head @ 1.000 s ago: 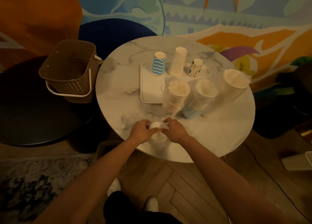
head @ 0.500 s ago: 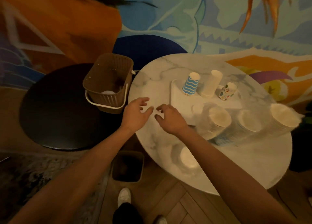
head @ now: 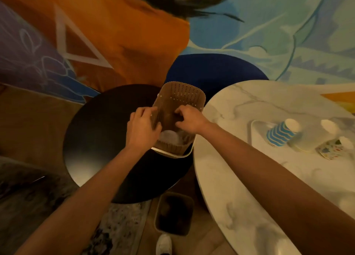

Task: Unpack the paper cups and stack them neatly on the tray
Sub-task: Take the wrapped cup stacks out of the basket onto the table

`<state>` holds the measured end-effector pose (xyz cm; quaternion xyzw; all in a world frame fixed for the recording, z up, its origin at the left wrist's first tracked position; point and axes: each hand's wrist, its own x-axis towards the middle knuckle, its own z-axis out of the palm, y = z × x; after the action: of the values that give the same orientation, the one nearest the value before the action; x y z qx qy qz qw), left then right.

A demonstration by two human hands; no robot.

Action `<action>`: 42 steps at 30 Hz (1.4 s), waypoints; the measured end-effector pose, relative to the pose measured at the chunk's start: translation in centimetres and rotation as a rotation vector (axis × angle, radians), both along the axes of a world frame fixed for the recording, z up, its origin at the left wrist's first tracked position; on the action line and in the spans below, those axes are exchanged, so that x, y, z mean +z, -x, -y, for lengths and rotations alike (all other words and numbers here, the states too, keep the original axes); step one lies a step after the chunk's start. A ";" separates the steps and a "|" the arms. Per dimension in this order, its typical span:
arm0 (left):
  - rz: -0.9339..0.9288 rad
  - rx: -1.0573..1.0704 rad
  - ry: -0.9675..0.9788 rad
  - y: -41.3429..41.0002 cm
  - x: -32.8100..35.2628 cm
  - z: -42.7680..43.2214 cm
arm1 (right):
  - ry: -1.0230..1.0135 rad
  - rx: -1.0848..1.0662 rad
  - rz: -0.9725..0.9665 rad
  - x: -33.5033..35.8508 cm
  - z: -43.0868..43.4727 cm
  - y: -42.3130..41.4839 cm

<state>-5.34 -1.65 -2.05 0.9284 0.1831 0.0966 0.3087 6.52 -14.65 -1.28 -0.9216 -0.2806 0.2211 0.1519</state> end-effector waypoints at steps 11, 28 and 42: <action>-0.051 -0.026 0.175 -1.5 -5.1 -4.0 | 0.338 -0.155 -0.521 -7.8 -4.1 -2.1; 0.021 0.005 0.252 -1.5 -6.2 -4.0 | 0.215 -0.413 -0.884 -9.4 -5.2 -1.6; 0.070 0.028 0.236 -1.1 -6.8 -3.8 | -0.030 -0.454 -0.771 -7.7 -5.2 -1.6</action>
<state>-4.24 2.20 -8.87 0.8790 0.1952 0.1111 0.4206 8.15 -9.46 -8.97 -0.8077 0.0026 0.5056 0.3033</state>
